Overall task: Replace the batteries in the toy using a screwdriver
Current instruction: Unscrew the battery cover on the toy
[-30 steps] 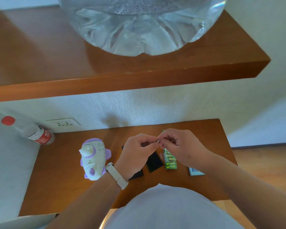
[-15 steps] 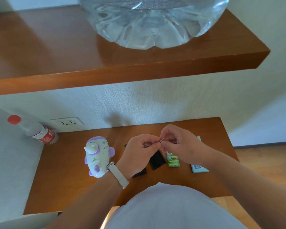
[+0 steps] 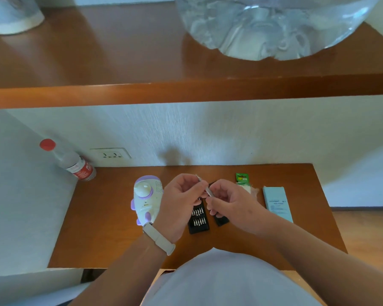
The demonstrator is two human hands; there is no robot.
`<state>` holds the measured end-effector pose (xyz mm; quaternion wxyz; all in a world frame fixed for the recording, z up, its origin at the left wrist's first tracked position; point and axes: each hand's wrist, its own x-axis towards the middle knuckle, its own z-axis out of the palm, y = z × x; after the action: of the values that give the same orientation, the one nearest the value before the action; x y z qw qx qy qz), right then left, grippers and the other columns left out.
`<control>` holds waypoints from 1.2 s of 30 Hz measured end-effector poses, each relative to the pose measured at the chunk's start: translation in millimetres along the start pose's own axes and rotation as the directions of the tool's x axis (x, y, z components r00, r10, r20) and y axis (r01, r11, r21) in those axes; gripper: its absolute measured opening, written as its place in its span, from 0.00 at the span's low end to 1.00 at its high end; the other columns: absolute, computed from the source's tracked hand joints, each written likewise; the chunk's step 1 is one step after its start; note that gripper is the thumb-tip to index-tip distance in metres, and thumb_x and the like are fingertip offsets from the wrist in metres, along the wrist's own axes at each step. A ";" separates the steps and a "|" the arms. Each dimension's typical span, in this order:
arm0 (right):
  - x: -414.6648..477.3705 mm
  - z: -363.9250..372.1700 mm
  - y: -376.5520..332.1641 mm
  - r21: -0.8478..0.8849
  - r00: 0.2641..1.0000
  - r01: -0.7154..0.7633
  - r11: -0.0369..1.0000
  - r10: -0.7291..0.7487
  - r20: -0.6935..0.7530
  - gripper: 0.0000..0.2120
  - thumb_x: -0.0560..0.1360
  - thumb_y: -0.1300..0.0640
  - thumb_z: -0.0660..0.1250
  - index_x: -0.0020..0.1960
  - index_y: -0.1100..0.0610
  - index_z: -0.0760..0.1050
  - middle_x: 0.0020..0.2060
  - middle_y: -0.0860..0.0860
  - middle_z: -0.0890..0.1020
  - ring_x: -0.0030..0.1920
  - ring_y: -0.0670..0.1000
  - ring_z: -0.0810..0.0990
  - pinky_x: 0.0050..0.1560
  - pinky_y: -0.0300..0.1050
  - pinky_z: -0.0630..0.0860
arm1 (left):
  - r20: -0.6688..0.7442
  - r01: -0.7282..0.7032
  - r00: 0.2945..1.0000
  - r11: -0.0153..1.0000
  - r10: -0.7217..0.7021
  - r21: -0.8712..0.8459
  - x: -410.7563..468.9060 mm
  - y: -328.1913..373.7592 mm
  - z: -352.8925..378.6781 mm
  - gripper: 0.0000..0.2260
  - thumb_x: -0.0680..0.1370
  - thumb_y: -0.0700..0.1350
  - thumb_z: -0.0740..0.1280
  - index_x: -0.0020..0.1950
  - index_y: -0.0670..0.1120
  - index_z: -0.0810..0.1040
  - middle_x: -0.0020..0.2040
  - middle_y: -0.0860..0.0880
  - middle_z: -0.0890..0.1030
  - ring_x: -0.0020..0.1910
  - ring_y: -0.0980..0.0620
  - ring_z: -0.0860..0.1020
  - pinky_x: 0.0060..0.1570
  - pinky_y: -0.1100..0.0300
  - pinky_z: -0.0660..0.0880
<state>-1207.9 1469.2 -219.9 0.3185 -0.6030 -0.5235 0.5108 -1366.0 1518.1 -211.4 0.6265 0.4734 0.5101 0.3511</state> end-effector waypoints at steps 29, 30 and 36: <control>115.4 139.5 5.9 0.684 0.894 -0.304 0.663 0.447 -0.036 0.09 0.77 0.62 0.61 0.37 0.57 0.68 0.27 0.53 0.66 0.28 0.49 0.60 0.34 0.45 0.61 | -0.108 0.247 0.966 0.964 -0.236 0.102 41.8 -92.3 -170.2 0.26 0.76 0.56 0.73 0.70 0.54 0.67 0.61 0.53 0.78 0.59 0.52 0.79 0.50 0.60 0.78; 116.7 140.9 6.6 0.696 0.888 -0.306 0.650 0.458 -0.037 0.09 0.77 0.62 0.61 0.37 0.58 0.67 0.27 0.53 0.65 0.28 0.49 0.59 0.34 0.45 0.61 | -0.067 0.249 0.967 0.965 -0.244 0.079 43.1 -95.2 -170.0 0.28 0.74 0.57 0.73 0.70 0.54 0.67 0.62 0.53 0.78 0.59 0.51 0.79 0.51 0.58 0.80; 119.3 145.6 9.5 0.693 0.869 -0.324 0.644 0.492 -0.050 0.09 0.76 0.62 0.60 0.37 0.58 0.66 0.27 0.53 0.66 0.28 0.49 0.60 0.34 0.45 0.62 | 0.017 0.283 0.959 0.959 -0.282 -0.038 52.8 -103.9 -166.7 0.30 0.68 0.56 0.75 0.67 0.54 0.70 0.61 0.52 0.80 0.59 0.48 0.81 0.53 0.49 0.83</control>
<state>-1351.6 1559.1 -302.5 0.4466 -0.6074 -0.1146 0.6469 -1520.1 1574.3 -331.6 0.6824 0.3852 0.5617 0.2654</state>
